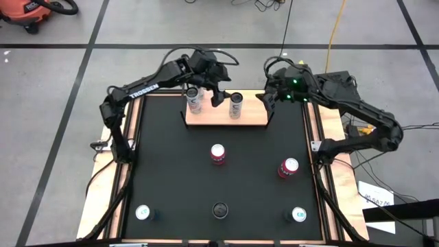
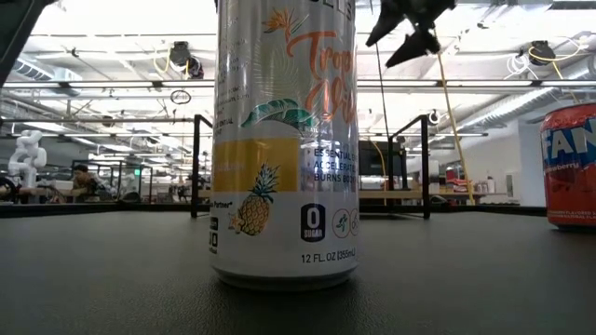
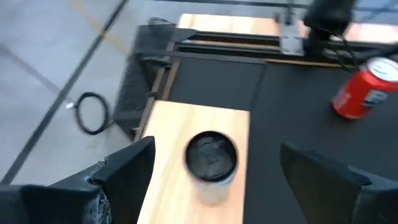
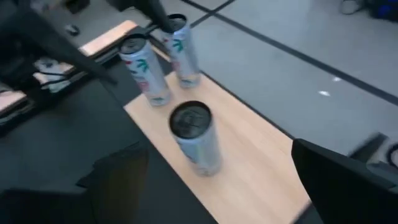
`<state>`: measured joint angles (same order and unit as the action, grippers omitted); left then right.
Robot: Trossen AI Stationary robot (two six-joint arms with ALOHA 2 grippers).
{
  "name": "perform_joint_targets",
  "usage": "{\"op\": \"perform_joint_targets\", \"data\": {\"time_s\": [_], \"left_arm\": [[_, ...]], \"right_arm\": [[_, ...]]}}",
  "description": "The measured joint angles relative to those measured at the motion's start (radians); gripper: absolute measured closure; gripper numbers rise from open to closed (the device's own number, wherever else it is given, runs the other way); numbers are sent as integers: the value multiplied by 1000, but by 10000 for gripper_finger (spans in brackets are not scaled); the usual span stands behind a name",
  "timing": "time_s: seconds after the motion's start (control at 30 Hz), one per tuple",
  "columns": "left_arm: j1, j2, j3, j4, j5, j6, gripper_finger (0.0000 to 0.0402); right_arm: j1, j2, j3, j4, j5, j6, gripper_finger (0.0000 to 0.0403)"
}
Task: Place canned beverage on shelf
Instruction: Put the top white yellow soda can on the shelf
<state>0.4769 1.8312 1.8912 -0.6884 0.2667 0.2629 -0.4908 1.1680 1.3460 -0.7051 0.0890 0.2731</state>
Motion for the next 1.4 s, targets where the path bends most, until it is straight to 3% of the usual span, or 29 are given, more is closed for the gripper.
{"op": "perform_joint_targets", "data": {"time_s": [0.2, 0.7, 0.93, 1.4], "left_arm": [[-2, 55, 0, 50, 167, 106, 59], [13, 166, 0, 74, 145, 165, 59], [17, 184, 0, 91, 70, 178, 59], [28, 206, 1, 86, 97, 190, 59]], "right_arm": [[6, -47, 0, -28, 18, 29, 23], [6, -55, 0, -62, 16, 49, 23], [6, -55, 0, -75, 16, 49, 23], [6, -55, 0, -73, 15, 49, 23]]}}
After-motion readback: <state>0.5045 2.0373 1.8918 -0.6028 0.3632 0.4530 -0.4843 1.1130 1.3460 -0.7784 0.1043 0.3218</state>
